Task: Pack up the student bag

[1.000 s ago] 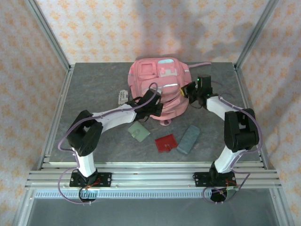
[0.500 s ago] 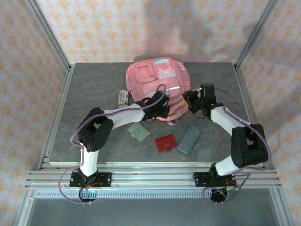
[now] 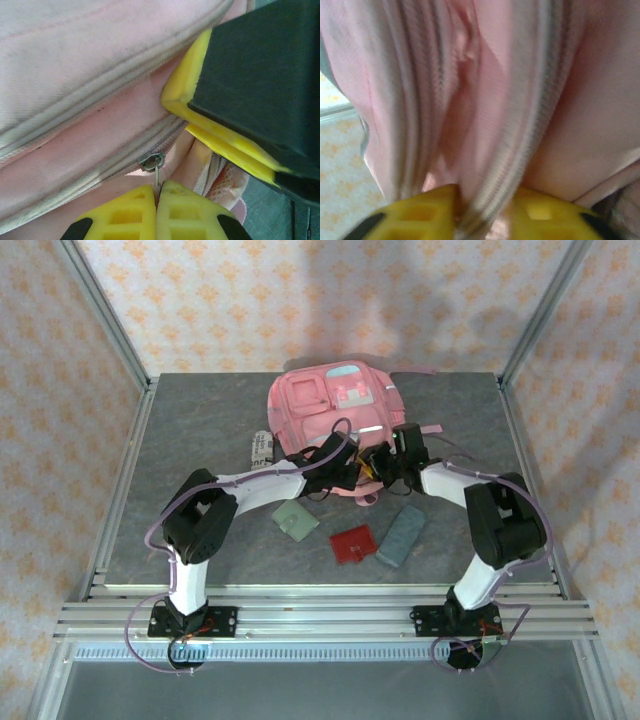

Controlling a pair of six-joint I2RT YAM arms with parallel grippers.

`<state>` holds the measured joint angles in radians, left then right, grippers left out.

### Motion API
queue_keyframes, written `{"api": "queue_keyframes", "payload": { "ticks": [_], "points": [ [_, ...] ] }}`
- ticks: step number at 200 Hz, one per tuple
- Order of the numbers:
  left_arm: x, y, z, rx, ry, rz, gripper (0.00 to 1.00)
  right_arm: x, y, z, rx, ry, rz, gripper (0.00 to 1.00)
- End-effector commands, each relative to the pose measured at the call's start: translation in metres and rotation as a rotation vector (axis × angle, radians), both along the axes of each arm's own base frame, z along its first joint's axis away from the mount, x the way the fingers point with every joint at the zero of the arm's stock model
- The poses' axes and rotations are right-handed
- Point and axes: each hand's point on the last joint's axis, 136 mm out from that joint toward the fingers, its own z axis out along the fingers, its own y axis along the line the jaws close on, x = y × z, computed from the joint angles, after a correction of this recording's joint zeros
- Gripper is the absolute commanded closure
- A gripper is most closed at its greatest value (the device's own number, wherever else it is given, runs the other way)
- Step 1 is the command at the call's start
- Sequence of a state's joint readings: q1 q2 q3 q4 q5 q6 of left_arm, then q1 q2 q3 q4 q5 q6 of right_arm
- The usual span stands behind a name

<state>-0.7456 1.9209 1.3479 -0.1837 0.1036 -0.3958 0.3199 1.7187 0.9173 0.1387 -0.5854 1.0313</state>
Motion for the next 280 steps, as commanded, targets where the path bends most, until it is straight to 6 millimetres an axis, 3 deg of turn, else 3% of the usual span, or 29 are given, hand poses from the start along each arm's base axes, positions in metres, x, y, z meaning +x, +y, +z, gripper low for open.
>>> {"api": "queue_keyframes", "payload": {
  "ticks": [1, 10, 32, 79, 102, 113, 119, 148, 186, 205, 228, 237, 240, 249, 280],
  "points": [
    [-0.006, 0.014, 0.012, 0.03, -0.016, 0.025, 1.0, 0.027, -0.012, 0.001, -0.018, -0.051, -0.111, 0.93],
    [-0.006, 0.023, 0.008, 0.055, -0.013, 0.037, 1.0, 0.029, -0.017, -0.002, -0.009, -0.045, -0.139, 1.0],
    [-0.006, 0.057, -0.001, 0.104, -0.003, 0.095, 1.0, 0.031, -0.028, -0.004, 0.015, -0.045, -0.19, 1.0],
    [0.011, 0.173, -0.007, 0.17, 0.005, 0.335, 1.0, 0.041, -0.053, 0.008, -0.001, -0.079, -0.246, 1.0],
    [0.017, 0.197, 0.0, 0.175, -0.012, 0.395, 1.0, 0.048, -0.051, 0.018, -0.004, -0.105, -0.229, 1.0],
    [0.019, 0.195, 0.005, 0.171, -0.013, 0.389, 1.0, 0.05, -0.046, 0.025, 0.003, -0.122, -0.196, 1.0],
    [0.019, 0.191, 0.007, 0.161, -0.012, 0.38, 0.95, 0.051, -0.042, 0.031, 0.006, -0.135, -0.173, 1.0],
    [0.017, 0.159, 0.034, 0.175, -0.09, 0.307, 0.6, 0.044, -0.031, 0.056, -0.011, -0.19, -0.087, 0.7],
    [0.017, 0.112, 0.064, 0.19, -0.163, 0.186, 0.45, 0.013, -0.04, 0.071, -0.104, -0.211, -0.024, 0.6],
    [0.016, 0.1, 0.072, 0.175, -0.173, 0.163, 0.41, -0.011, -0.056, 0.075, -0.219, -0.188, 0.001, 0.55],
    [0.01, 0.088, 0.075, 0.114, -0.175, 0.132, 0.34, -0.051, -0.089, 0.072, -0.439, -0.11, -0.011, 0.45],
    [0.007, 0.083, 0.075, 0.081, -0.174, 0.114, 0.32, -0.068, -0.098, 0.073, -0.489, -0.098, -0.003, 0.34],
    [0.006, 0.082, 0.074, 0.073, -0.173, 0.11, 0.31, -0.073, -0.1, 0.072, -0.498, -0.095, 0.002, 0.2],
    [0.004, 0.077, 0.073, 0.051, -0.176, 0.091, 0.28, -0.09, -0.107, 0.07, -0.525, -0.084, 0.005, 0.0],
    [0.013, 0.07, 0.067, 0.118, -0.193, 0.023, 0.19, -0.131, -0.119, 0.064, -0.523, -0.086, -0.014, 0.0]
  ]
}}
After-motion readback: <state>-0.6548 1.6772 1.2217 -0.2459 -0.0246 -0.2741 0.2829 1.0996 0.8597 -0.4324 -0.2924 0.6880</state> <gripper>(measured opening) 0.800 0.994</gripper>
